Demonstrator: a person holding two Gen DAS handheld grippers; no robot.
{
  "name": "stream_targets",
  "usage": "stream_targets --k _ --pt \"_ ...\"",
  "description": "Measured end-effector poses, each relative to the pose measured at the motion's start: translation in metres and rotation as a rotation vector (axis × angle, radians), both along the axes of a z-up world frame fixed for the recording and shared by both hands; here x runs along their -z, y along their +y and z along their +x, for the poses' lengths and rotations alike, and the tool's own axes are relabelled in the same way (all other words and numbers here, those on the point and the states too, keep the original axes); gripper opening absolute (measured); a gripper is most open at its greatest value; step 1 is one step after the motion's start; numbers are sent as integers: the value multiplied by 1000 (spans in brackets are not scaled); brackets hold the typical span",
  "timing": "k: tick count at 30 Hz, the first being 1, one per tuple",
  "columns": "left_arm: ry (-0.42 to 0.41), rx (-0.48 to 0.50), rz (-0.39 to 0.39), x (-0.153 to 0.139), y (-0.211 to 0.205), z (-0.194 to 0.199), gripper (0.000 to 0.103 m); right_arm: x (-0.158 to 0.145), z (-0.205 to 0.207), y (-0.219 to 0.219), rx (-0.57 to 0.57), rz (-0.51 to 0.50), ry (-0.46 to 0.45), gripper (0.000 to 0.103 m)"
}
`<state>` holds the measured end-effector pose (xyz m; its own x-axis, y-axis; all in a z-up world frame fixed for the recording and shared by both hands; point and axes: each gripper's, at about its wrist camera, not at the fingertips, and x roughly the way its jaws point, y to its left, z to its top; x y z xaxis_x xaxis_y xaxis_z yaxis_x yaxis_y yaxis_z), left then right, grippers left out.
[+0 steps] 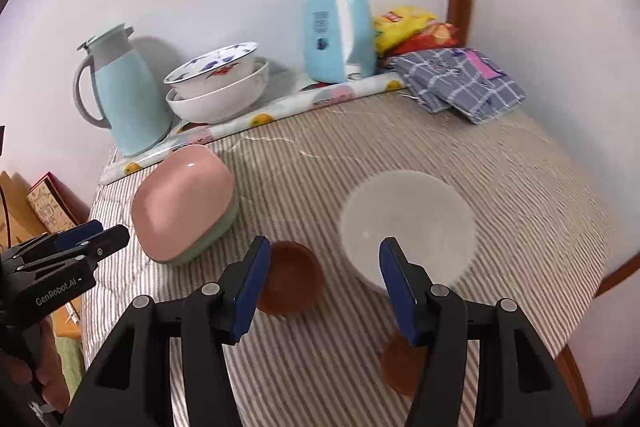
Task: Organize plates and bowls
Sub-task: 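Carry the pink plate onto the light-blue plate and open the right gripper, then move the right gripper to the rim of a small brown bowl, then close the right gripper on the brown bowl rim while the left gripper grasps another brown bowl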
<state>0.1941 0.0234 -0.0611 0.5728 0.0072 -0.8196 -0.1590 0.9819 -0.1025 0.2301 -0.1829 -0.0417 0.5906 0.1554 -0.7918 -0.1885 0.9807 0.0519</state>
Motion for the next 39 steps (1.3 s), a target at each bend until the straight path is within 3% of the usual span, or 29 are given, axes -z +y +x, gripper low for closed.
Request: stream_targets --k 9,17,23,29,39 --pt "4 57 -7 4 -38 -3 46 12 -20 -63 97 -2 16 56" --pt "10 78 -17 17 -62 1 46 41 -29 -102 136 7 84 52" --pt "34 86 -9 30 -77 8 46 66 -28 -110 121 23 138 43" --pt "42 84 0 37 -83 13 46 94 -23 -114 107 56 188 26" --pt "70 91 -23 53 -90 28 46 117 -16 -110 88 97 219 23"
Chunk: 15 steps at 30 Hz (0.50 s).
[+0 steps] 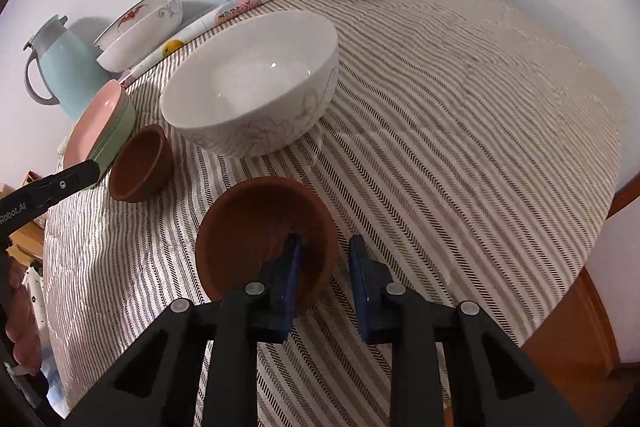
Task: Organize plates and bowls
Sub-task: 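Close the right gripper on the brown bowl rim while the left gripper grasps another brown bowl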
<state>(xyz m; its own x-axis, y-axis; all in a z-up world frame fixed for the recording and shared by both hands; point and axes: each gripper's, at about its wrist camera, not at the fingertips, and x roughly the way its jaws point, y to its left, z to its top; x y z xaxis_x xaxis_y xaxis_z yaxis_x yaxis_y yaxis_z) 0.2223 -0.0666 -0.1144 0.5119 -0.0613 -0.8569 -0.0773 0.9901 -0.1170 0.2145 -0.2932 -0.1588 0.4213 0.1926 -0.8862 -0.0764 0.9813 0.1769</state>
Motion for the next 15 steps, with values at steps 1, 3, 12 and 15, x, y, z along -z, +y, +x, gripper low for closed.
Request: stream_targets --k 1,3,12,15 --pt "3 -1 2 2 -1 2 46 0 1 -1 1 7 0 23" --pt "11 -3 -1 5 -2 5 46 1 2 -4 11 22 -1 18" --pt "35 -2 -18 18 -4 16 36 1 3 -5 4 33 -11 18" --pt "45 -3 -31 23 -3 19 33 0 3 -5 9 39 -12 18"
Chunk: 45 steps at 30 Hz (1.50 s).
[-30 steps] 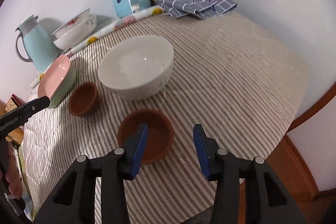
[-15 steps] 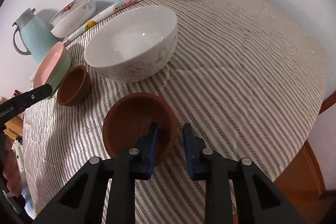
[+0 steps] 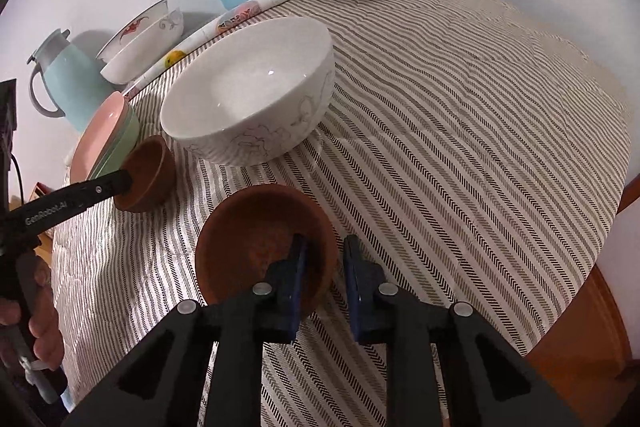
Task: Organize plates and bowls
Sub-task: 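Close the right gripper on the brown bowl rim while the left gripper grasps another brown bowl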
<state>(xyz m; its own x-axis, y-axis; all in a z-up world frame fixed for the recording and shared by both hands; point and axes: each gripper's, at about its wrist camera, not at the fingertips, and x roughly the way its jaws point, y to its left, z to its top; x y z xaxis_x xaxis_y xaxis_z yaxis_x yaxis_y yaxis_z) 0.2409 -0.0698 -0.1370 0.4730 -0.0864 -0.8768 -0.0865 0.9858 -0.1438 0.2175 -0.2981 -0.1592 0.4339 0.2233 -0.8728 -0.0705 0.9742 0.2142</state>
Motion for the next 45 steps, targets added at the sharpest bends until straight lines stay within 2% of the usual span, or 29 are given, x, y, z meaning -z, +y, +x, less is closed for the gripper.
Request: stream_targets --k 4,6,13,19,32,45 --pt "6 0 -8 4 1 3 28 -1 0 0 -3 -3 -2 17" --pt "6 0 -11 5 2 5 27 0 0 0 -2 15 -4 12" --pt "24 25 -31 14 -3 13 16 -1 0 1 -7 3 -6 12" --pt "13 24 -49 15 -3 16 12 -2 0 2 -7 -1 -4 11" --pt "3 41 -80 8 5 7 9 -9 -2 0 24 29 -18 9" --pt "-9 43 -98 -1 15 -5 8 -23 -8 1 39 19 -41 8"
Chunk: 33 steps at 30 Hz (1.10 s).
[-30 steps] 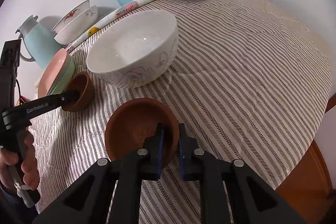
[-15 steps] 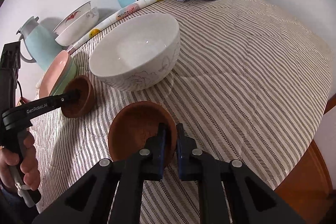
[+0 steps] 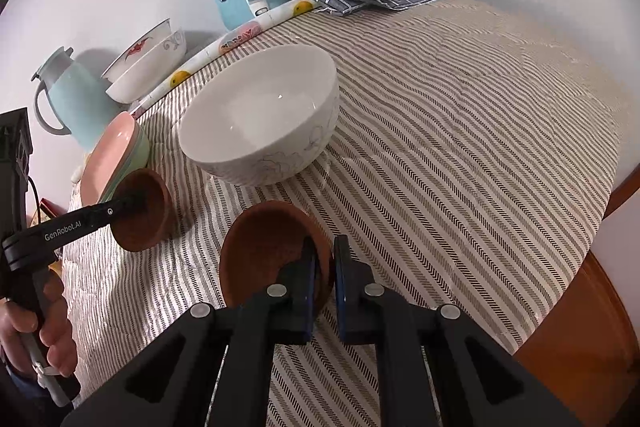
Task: Organize plates and bowls
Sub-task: 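Close the right gripper on the brown bowl rim while the left gripper grasps another brown bowl, then carry the brown bowl into the white bowl and open the right gripper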
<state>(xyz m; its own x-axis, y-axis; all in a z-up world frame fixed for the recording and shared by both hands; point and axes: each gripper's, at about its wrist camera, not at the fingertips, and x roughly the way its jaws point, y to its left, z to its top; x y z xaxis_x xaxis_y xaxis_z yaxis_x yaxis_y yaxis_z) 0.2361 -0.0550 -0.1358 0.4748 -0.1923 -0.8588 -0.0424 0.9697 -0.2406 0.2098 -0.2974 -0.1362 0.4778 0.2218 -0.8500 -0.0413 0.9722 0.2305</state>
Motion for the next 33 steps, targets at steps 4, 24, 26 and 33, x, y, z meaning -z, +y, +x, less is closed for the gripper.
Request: stream_targets --k 4,24,26,33 --pt "-5 4 -3 -3 1 -2 8 -10 -2 1 0 2 -17 8" --pt "-60 14 -6 -39 1 5 8 -68 38 5 -7 -18 -135 8" --pt "-64 12 -4 -41 3 6 8 -67 47 9 -17 -25 -134 9" --pt "-56 15 -7 -37 3 11 8 -57 74 25 -36 -42 -117 8"
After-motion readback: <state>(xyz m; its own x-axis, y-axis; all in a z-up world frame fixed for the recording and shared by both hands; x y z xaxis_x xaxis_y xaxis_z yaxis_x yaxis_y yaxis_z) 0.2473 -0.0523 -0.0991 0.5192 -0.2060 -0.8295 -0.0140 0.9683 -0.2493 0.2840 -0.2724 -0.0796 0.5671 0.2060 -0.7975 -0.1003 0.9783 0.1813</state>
